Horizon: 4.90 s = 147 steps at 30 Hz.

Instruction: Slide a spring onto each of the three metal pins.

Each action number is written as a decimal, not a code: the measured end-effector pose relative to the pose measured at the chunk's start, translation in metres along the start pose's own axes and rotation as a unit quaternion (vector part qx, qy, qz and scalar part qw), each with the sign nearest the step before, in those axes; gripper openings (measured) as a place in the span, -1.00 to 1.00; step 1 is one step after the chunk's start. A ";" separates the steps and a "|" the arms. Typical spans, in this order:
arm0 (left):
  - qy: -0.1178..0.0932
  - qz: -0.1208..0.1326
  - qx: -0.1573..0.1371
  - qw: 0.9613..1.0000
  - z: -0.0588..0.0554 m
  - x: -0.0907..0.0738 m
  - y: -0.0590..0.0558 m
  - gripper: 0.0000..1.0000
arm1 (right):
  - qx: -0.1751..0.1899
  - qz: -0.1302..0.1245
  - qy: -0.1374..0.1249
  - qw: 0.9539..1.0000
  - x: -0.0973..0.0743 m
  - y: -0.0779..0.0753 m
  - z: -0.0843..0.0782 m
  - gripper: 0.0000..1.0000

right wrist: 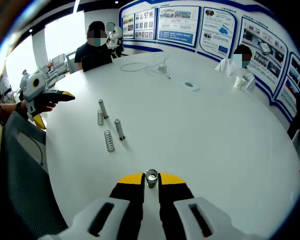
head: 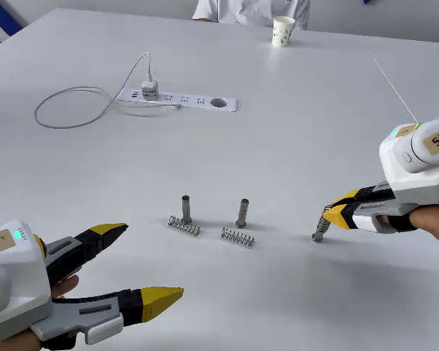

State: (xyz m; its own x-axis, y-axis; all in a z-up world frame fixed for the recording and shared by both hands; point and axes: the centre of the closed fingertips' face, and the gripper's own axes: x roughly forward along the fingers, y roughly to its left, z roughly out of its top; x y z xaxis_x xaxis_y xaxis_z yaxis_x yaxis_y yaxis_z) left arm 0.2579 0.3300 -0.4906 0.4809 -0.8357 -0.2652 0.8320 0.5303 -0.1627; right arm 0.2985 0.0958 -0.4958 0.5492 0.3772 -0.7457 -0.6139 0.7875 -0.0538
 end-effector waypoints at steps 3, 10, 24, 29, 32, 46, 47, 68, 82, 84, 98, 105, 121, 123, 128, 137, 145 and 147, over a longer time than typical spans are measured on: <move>0.000 0.000 0.000 1.000 0.000 0.000 0.000 0.64 | -0.001 -0.001 0.003 1.000 0.001 0.000 -0.002 -0.76; 0.000 0.000 -0.001 1.000 0.000 0.000 0.001 0.64 | -0.002 -0.001 0.006 1.000 0.004 0.000 -0.004 -0.76; 0.001 -0.001 0.000 1.000 -0.001 0.001 0.001 0.64 | -0.002 -0.001 0.012 1.000 0.008 0.000 -0.009 -0.76; 0.002 -0.002 0.000 1.000 -0.001 0.000 0.000 0.64 | -0.003 0.001 0.015 1.000 0.010 0.000 -0.011 -0.76; 0.002 -0.001 0.000 1.000 -0.001 -0.001 0.000 0.64 | -0.004 0.001 0.017 1.000 0.012 0.000 -0.013 -0.76; 0.003 0.002 0.000 1.000 -0.001 -0.002 0.000 0.64 | -0.004 0.003 0.018 1.000 0.015 0.001 -0.017 -0.76; 0.003 0.002 0.000 1.000 -0.002 -0.002 0.000 0.64 | -0.004 0.003 0.018 1.000 0.015 0.001 -0.017 -0.76; 0.001 -0.001 -0.002 1.000 -0.002 0.000 0.001 0.64 | -0.009 0.003 0.020 1.000 0.015 0.002 -0.023 -0.74; 0.001 -0.004 -0.002 1.000 -0.002 0.001 0.000 0.64 | 0.000 0.000 0.023 1.000 0.012 0.002 -0.032 -0.73; 0.001 -0.005 -0.002 1.000 -0.002 0.001 0.000 0.64 | 0.002 0.000 0.023 1.000 0.012 0.003 -0.033 -0.73; 0.001 -0.007 0.000 1.000 -0.001 0.002 0.000 0.64 | 0.002 0.007 0.023 1.000 0.012 0.010 -0.037 -0.73; 0.001 -0.005 0.001 1.000 -0.001 0.001 -0.001 0.64 | -0.001 0.014 0.022 1.000 0.013 0.018 -0.039 -0.73; 0.000 -0.003 0.005 1.000 0.001 -0.002 -0.003 0.64 | -0.016 0.036 0.018 0.999 0.021 0.040 -0.031 -0.72; -0.001 -0.002 0.005 1.000 0.001 -0.002 -0.003 0.64 | -0.020 0.040 0.018 0.999 0.023 0.043 -0.030 -0.72; -0.001 -0.002 0.004 1.000 0.001 -0.002 -0.003 0.64 | -0.030 0.049 0.018 0.998 0.028 0.051 -0.024 -0.72; -0.001 -0.001 0.002 1.000 0.000 -0.001 -0.002 0.64 | -0.044 0.065 0.017 0.997 0.038 0.065 -0.014 -0.72; -0.001 -0.002 0.002 1.000 0.000 -0.001 -0.001 0.64 | -0.055 0.075 0.015 0.996 0.046 0.074 -0.006 -0.71; -0.001 -0.003 0.003 1.000 0.000 0.000 -0.001 0.64 | -0.057 0.077 0.014 0.995 0.048 0.075 -0.004 -0.71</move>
State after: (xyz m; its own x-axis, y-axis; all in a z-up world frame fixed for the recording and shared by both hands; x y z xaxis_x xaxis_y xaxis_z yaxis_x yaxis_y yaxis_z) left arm 0.2571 0.3295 -0.4900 0.4765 -0.8389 -0.2631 0.8361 0.5249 -0.1594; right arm 0.2764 0.1715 -0.5378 0.4290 0.4734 -0.7693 -0.7506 0.6607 -0.0121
